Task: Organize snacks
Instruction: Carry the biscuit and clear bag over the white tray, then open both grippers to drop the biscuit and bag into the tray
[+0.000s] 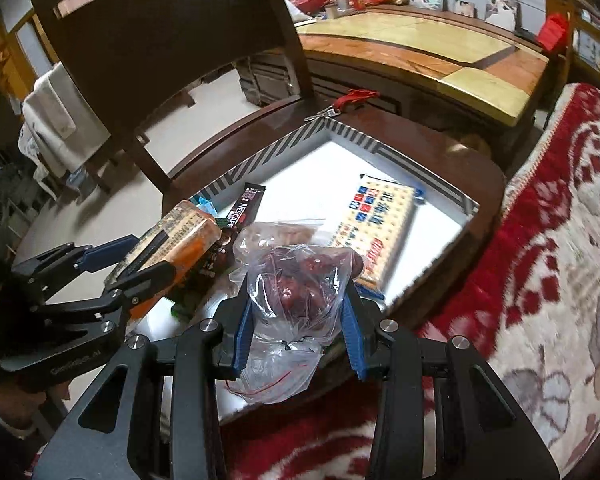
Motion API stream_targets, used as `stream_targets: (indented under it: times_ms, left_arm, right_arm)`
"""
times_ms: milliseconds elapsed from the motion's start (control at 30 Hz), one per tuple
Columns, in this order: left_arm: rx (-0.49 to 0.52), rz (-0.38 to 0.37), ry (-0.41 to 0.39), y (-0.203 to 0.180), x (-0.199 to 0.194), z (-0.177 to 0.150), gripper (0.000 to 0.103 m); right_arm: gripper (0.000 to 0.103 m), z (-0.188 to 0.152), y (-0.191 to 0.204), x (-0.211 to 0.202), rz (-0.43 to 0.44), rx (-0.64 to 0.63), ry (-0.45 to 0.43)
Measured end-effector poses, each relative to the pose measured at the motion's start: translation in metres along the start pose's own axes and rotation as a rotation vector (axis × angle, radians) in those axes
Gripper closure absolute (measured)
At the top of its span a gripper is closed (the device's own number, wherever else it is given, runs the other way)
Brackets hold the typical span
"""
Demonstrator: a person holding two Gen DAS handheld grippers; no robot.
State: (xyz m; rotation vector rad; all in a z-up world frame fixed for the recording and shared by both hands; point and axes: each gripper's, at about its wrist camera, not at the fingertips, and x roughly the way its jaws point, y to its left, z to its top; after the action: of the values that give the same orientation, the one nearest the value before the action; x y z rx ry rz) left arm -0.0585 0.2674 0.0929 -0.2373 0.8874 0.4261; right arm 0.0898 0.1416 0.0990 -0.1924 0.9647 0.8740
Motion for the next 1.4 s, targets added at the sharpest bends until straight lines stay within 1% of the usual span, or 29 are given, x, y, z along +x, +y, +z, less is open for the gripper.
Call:
stream_targets:
  times_ms: [200, 333, 467, 633, 700, 733, 767, 800, 833, 867, 933, 1100, 1200, 1400]
  left_arm:
    - [-0.018, 0.017, 0.007, 0.003, 0.008, 0.001, 0.045]
    - [-0.028, 0.023, 0.015, 0.002, 0.014, 0.002, 0.045]
    - [-0.032, 0.027, 0.027, -0.001, 0.02, 0.003, 0.045]
    - [-0.037, 0.043, 0.031, -0.003, 0.025, 0.003, 0.044]
    - [-0.041, 0.051, 0.033, -0.003, 0.026, 0.004, 0.044]
    - [-0.044, 0.054, 0.033, -0.003, 0.026, 0.004, 0.044]
    - [-0.046, 0.058, 0.036, -0.004, 0.027, 0.004, 0.043]
    - [-0.046, 0.062, 0.037, -0.004, 0.027, 0.004, 0.042]
    - [-0.046, 0.065, 0.038, -0.005, 0.027, 0.003, 0.04]
    - [-0.048, 0.067, 0.038, -0.006, 0.027, 0.002, 0.036]
    - [-0.049, 0.073, 0.034, -0.007, 0.025, 0.001, 0.032]
    - [-0.048, 0.078, 0.009, -0.01, 0.013, -0.002, 0.016]
    - [-0.03, 0.087, -0.015, -0.014, 0.003, -0.003, 0.012]
    - [-0.017, 0.096, -0.055, -0.022, -0.018, -0.011, 0.006]
  right_arm:
    - [0.065, 0.012, 0.003, 0.019, -0.012, -0.023, 0.002]
    - [0.065, 0.023, 0.004, 0.03, -0.035, -0.039, 0.001]
    - [0.065, 0.029, 0.003, 0.045, -0.059, -0.05, 0.018]
    - [0.065, 0.028, 0.0, 0.057, -0.049, -0.045, 0.028]
    - [0.062, 0.028, -0.001, 0.057, -0.037, -0.035, 0.025]
    - [0.057, 0.027, -0.002, 0.056, -0.034, -0.03, 0.032]
    - [0.05, 0.027, -0.003, 0.056, -0.035, -0.026, 0.04]
    - [0.048, 0.025, -0.005, 0.055, -0.036, -0.02, 0.044]
    - [0.048, 0.023, -0.005, 0.051, -0.035, -0.015, 0.04]
    - [0.048, 0.021, -0.006, 0.049, -0.033, -0.012, 0.033]
    - [0.048, 0.017, -0.006, 0.039, -0.029, -0.006, 0.015]
    - [0.048, 0.004, -0.004, 0.017, -0.025, 0.006, -0.025]
    - [0.048, -0.004, -0.001, 0.002, -0.023, 0.015, -0.048]
    - [0.048, -0.028, 0.004, -0.032, -0.08, 0.037, -0.133]
